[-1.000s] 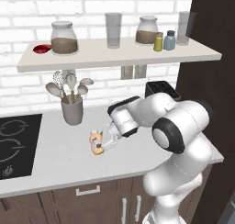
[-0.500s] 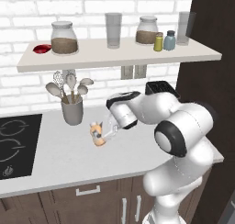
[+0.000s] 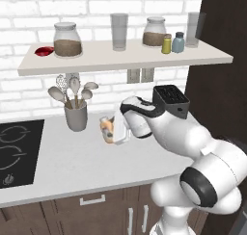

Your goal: Put the shaker and condiment bottle from the counter next to their counterparts in the cabinet.

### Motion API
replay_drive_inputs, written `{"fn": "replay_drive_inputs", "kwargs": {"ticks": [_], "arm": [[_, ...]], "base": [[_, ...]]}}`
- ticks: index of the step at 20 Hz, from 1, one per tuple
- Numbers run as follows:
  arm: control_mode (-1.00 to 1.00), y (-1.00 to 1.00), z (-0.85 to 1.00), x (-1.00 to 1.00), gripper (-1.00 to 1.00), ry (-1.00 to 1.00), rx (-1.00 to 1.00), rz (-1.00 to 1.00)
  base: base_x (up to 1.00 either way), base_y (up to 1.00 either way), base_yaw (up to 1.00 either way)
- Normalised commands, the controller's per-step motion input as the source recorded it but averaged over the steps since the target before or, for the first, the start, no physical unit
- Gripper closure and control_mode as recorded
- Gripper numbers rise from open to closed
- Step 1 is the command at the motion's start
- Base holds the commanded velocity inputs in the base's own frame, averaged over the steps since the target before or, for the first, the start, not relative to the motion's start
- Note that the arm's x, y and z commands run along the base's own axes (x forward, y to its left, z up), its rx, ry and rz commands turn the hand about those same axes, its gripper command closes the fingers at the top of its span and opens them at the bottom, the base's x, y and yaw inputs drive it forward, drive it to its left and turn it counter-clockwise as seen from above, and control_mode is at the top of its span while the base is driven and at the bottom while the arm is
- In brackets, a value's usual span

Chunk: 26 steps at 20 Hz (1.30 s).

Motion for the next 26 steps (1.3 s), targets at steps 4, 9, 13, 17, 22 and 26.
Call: {"fn": "replay_drive_inputs", "kwargs": {"ticks": [4, 9, 13, 17, 22, 26], "arm": [[-1.0, -0.43, 0.81, -0.25, 1.0, -0.2, 0.0, 0.0], [-1.0, -0.31, 0.93, -0.1, 1.0, -0.23, 0.0, 0.0], [-1.0, -0.28, 0.98, -0.09, 1.0, -0.28, 0.0, 0.0], [-1.0, -0.14, 0.93, -0.05, 1.0, -0.2, 0.02, 0.0], [-1.0, -0.07, 0.83, -0.1, 1.0, -0.09, 0.09, 0.0], [-1.0, -0.03, 0.93, -0.08, 1.0, -0.09, 0.07, 0.0]], "base": [[0.0, 0.0, 0.0], [0.0, 0.0, 0.0], [0.0, 0.0, 0.0], [0.0, 0.0, 0.0], [0.0, 0.0, 0.0], [0.0, 0.0, 0.0]]}}
